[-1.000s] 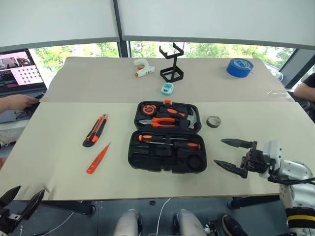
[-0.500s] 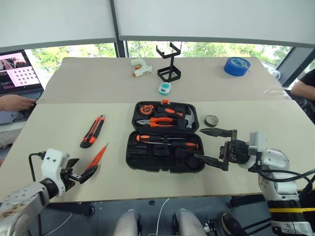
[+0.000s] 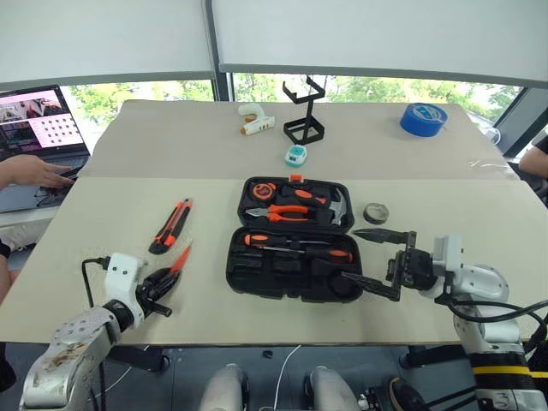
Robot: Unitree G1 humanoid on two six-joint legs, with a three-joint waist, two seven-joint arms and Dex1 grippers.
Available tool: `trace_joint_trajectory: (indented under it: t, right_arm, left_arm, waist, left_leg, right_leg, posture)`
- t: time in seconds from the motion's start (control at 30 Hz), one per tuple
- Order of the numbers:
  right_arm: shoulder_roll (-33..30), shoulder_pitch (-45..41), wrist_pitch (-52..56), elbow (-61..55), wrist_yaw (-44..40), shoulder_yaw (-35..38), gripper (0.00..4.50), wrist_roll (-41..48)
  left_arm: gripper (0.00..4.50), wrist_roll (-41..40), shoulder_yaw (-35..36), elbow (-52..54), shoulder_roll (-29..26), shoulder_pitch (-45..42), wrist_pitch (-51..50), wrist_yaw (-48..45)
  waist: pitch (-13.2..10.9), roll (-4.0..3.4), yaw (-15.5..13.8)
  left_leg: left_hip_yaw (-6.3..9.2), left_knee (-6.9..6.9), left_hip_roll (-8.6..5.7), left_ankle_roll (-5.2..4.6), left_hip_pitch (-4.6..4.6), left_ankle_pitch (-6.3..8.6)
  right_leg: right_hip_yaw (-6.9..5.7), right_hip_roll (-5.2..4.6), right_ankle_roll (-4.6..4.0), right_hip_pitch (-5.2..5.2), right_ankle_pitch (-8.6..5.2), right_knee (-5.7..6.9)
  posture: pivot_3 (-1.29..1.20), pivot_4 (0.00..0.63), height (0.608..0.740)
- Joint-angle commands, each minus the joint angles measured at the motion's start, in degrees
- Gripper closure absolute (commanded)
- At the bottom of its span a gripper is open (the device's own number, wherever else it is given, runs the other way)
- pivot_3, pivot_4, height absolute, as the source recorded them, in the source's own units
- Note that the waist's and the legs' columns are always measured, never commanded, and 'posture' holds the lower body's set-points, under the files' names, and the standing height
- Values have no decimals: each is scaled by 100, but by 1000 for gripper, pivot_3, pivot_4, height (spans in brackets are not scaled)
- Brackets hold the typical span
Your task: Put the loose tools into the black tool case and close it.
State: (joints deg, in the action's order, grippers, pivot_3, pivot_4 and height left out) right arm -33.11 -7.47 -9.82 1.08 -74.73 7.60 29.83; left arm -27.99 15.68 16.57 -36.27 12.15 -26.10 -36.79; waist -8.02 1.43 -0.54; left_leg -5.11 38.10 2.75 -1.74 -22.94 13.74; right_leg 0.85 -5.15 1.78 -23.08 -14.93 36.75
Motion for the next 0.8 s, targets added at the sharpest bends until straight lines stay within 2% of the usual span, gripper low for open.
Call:
trace_joint_trajectory:
  t: [0.03, 0.1, 0.2, 0.33, 0.47, 0.6, 0.7, 0.8]
  right_arm:
    - [-206, 42, -118, -107, 34, 288, 0, 48]
    - [-272, 53, -125, -85, 63, 369, 0, 64]
    - [-411, 158, -99, -148, 144, 578, 0, 89]
    - [-617, 460, 188, -445, 231, 767, 0, 226]
    - [-776, 789, 526, -876, 363, 874, 0, 392]
    - [-773, 1073, 618, -1220, 520, 945, 0, 383]
    - [-747, 1178, 617, -1323, 626, 958, 0, 346]
    - [-727, 1248, 614, -1417, 726, 962, 0, 338]
  left_arm:
    - [4050, -439, 462, 12, -477, -232, 525, -1186]
    - [4050, -467, 448, -54, -735, -416, 710, -1664]
    - [4050, -385, -29, -109, -1233, -1160, 828, -2435]
    - [4050, 313, -1215, -173, -1675, -2057, 708, -2915]
    - [4050, 1074, -2078, -635, -1167, -3063, 825, -2522]
    - [4050, 1876, -2866, -1102, -919, -3716, 1408, -2742]
    - [4050, 1998, -3033, -1437, -668, -3988, 1653, -2794]
    - [4050, 2211, -3182, -1595, -661, -4074, 1933, -2958]
  waist:
    - [-2, 3, 4]
    - [-2, 4, -3]
    - [-3, 4, -27]
    - [-3, 3, -16]
    - [-6, 5, 8]
    - [-9, 10, 2]
    - [-10, 11, 3]
    - [-10, 12, 2]
  left_leg:
    - [-1, 0, 2, 0, 0, 0]
    - [-1, 0, 3, 0, 1, 0]
    - [-3, 0, -3, 0, 1, -1]
    - [-9, 0, -12, 0, -3, -1]
    - [-7, 1, -17, -1, -11, 0]
    - [-9, 14, -5, 2, -27, -2]
    - [-12, 14, -2, 2, -26, -1]
    - [-10, 16, 0, 1, -28, -1]
  right_leg:
    - [-1, 1, -1, -1, -1, 0]
    - [-1, 1, -2, 0, -1, 0]
    - [-5, -2, -1, 4, -1, -3]
    - [-1, 1, 2, 6, -1, -7]
    - [7, 16, 11, 1, -7, -4]
    - [5, 44, 11, -5, -6, 0]
    - [9, 51, 10, -5, -5, -2]
    - [9, 52, 10, -7, -5, -1]
  posture:
    - [0, 150, 740]
    - [0, 150, 740]
    - [0, 150, 740]
    - [0, 150, 740]
    - [0, 150, 740]
    - [0, 150, 740]
    - [0, 150, 740]
    - [0, 150, 740]
